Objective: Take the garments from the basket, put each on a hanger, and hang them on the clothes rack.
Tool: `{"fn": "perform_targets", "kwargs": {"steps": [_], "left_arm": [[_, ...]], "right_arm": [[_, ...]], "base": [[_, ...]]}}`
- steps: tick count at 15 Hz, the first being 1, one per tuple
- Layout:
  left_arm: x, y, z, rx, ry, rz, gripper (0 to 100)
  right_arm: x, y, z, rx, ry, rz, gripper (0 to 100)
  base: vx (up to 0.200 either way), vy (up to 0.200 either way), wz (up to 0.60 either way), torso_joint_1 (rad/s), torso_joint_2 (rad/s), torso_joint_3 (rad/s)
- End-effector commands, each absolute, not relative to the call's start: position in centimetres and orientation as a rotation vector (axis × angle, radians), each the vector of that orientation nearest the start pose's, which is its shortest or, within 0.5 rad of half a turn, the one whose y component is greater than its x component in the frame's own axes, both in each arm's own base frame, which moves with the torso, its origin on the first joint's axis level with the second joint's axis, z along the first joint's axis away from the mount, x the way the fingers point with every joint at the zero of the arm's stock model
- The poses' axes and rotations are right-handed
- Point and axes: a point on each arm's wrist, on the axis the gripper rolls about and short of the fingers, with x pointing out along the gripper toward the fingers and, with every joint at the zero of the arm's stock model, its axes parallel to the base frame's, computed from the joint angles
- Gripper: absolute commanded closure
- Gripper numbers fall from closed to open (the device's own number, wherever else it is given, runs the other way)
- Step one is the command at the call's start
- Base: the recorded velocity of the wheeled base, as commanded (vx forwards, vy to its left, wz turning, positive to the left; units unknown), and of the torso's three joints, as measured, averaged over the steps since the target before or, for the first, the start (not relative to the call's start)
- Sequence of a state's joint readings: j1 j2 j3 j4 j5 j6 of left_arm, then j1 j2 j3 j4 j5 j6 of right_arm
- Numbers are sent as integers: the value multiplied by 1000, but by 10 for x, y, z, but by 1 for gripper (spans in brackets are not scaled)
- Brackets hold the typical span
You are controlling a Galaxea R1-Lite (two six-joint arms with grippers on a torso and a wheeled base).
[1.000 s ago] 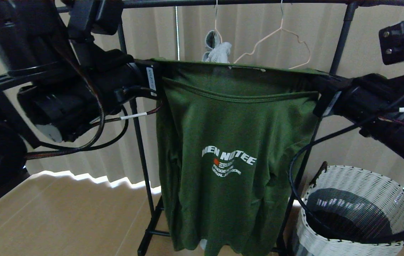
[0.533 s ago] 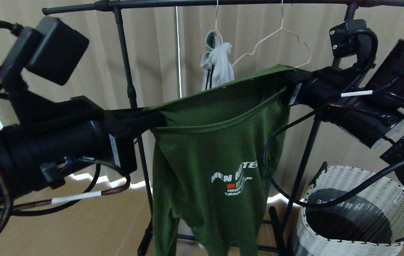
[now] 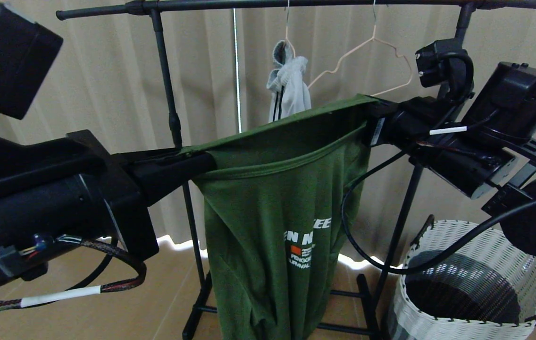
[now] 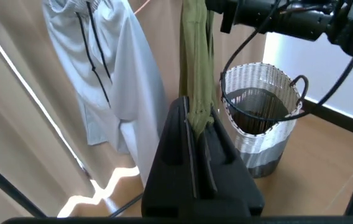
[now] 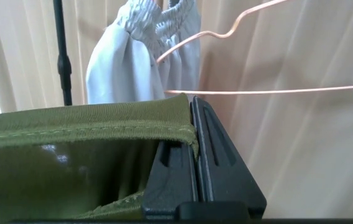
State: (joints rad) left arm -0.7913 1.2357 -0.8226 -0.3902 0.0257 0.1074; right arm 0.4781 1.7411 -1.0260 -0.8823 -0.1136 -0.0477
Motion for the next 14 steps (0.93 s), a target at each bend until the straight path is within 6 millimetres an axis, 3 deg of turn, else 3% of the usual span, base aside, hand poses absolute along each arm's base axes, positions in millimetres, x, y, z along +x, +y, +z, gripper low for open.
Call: {"fn": "perform_targets", "kwargs": {"steps": [1, 5, 8, 11, 14], "left_arm": [[142, -139, 281, 111, -20, -747, 100], [189, -139, 287, 126, -7, -607, 100], [221, -147, 295, 131, -39, -553, 100], [229, -153, 286, 135, -27, -552, 100], [230, -153, 288, 133, -34, -541, 100]], "right_arm": [[292, 149, 260, 3, -180, 355, 100], [257, 130, 274, 9, -210, 352, 100], [229, 115, 274, 8, -215, 352, 100], [218, 110, 262, -3, -178, 358, 100], [218, 110, 263, -2, -183, 361, 100]], "base": [[0, 0, 0, 0, 0, 0], [0, 0, 0, 0, 0, 0], [0, 0, 0, 0, 0, 0], [0, 0, 0, 0, 0, 0], [0, 0, 0, 0, 0, 0]]}}
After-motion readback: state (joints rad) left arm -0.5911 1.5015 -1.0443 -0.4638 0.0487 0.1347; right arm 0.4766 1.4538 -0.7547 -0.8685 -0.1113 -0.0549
